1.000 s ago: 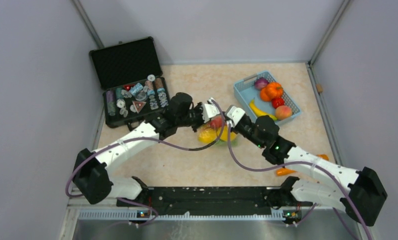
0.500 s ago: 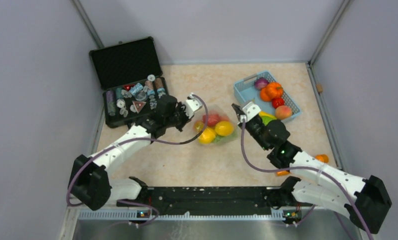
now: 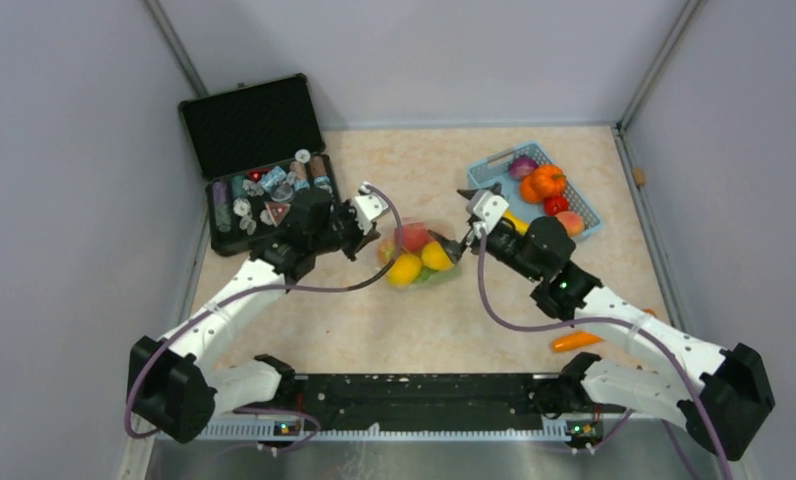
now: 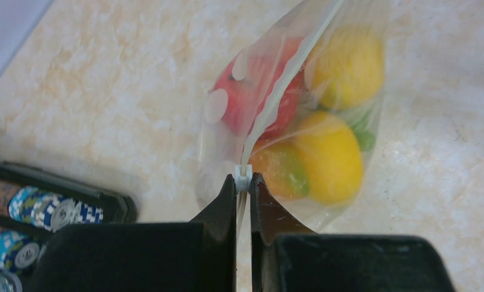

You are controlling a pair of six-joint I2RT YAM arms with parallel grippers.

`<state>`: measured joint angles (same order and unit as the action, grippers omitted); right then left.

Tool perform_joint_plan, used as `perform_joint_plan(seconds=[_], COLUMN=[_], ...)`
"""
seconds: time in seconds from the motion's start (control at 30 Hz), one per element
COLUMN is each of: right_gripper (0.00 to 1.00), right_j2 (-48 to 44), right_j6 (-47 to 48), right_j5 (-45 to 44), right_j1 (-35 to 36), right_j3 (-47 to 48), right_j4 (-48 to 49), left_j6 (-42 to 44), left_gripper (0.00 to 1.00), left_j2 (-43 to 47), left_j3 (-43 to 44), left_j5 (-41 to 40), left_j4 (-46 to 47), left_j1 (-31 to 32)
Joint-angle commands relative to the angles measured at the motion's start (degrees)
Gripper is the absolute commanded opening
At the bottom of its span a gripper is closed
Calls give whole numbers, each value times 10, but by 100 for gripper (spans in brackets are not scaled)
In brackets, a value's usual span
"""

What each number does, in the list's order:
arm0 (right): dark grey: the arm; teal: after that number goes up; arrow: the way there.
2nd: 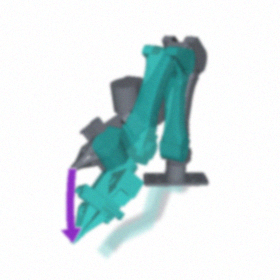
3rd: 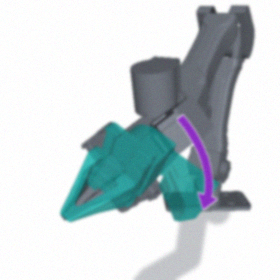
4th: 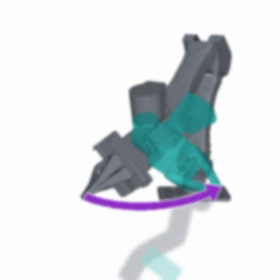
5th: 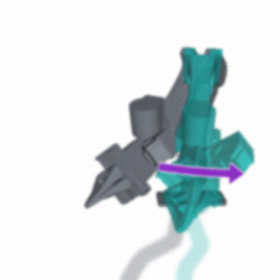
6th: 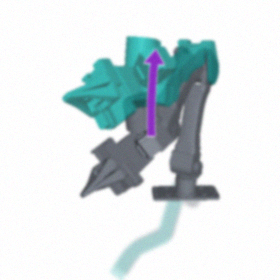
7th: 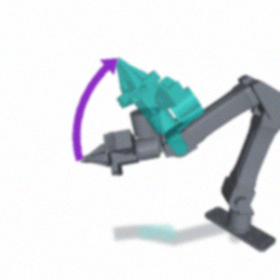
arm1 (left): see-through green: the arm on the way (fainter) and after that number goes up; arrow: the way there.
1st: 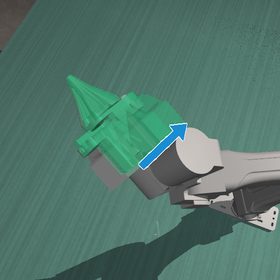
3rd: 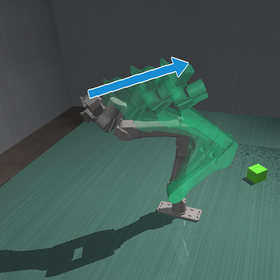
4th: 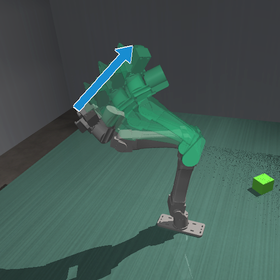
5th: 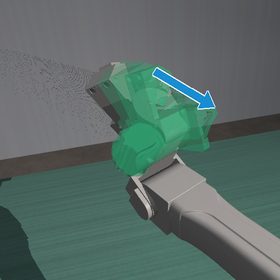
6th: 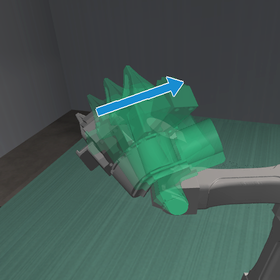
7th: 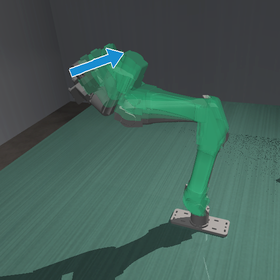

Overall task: Place the food in the zip-top bag and seal the zipper
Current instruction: Zip the zipper food storage bag at the center of the board.

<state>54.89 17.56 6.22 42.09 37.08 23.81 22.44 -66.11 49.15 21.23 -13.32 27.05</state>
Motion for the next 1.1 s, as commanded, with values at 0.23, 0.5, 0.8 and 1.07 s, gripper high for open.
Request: perform_joint_plan(seconds=[0.23, 0.5, 0.8, 1.07], right_gripper=[93, 57, 0, 0], right_j2=[151, 242, 229, 153], right_j6=[113, 161, 138, 33], right_j5=[233, 203, 101, -22], right_j1=[-8, -9, -9, -24], right_j3=[192, 263, 231, 137], right_j4=[-255, -322, -275, -121], left_j6=[48, 59, 60, 22], left_gripper=[0, 0, 0, 0], left_j2=[-19, -17, -2, 23], left_j3=[98, 109, 99, 56], left_j5=[162, 169, 144, -50], left_j4=[4, -11, -21, -35], left_j1=[4, 10, 16, 13])
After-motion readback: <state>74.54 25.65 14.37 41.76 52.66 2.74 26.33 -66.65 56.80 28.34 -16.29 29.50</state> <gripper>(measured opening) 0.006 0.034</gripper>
